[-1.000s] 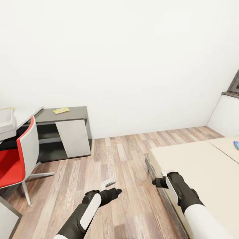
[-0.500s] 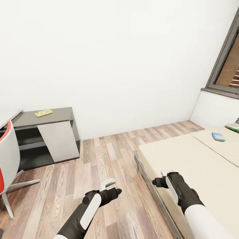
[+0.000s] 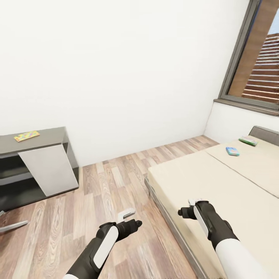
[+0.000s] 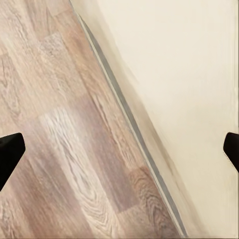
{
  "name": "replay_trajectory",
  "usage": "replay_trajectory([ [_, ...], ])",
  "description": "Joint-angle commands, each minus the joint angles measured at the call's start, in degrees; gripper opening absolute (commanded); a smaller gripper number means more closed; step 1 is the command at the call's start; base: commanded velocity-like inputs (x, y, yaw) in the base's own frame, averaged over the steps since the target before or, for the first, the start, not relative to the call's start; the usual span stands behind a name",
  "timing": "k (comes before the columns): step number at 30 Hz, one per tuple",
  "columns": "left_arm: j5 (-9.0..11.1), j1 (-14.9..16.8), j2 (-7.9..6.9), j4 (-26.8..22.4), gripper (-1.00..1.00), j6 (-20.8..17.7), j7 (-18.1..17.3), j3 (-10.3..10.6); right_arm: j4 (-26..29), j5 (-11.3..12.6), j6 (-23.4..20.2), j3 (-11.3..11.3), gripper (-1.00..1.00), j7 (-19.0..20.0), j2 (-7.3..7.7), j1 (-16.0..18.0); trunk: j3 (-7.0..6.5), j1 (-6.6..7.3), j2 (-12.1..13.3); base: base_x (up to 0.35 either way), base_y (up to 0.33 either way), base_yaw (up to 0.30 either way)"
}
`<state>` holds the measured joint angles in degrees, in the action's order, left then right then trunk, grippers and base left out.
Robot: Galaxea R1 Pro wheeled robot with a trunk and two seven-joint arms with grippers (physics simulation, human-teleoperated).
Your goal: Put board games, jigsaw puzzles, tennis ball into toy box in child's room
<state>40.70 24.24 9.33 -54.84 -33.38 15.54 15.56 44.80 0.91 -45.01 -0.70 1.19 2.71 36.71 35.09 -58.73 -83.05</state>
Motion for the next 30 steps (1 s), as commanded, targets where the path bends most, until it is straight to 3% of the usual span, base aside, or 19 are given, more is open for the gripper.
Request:
replay_trajectory([
  [1, 0.61, 0.03, -0.01, -0.09, 1.00, -0.11, 0.54, 0.08, 0.08, 0.06, -0.26, -0.08, 1.00, 0.12, 0.00, 0.03, 0.10, 0.00, -0.03, 0.000, 0.000, -0.256],
  [30, 0.61, -0.06, -0.02, -0.09, 1.00, -0.11, 0.54, 0.09, 0.12, 0.06, -0.25, -0.07, 1.00, 0.12, 0.01, 0.03, 1.26, 0.00, -0.03, 0.000, 0.000, -0.256],
])
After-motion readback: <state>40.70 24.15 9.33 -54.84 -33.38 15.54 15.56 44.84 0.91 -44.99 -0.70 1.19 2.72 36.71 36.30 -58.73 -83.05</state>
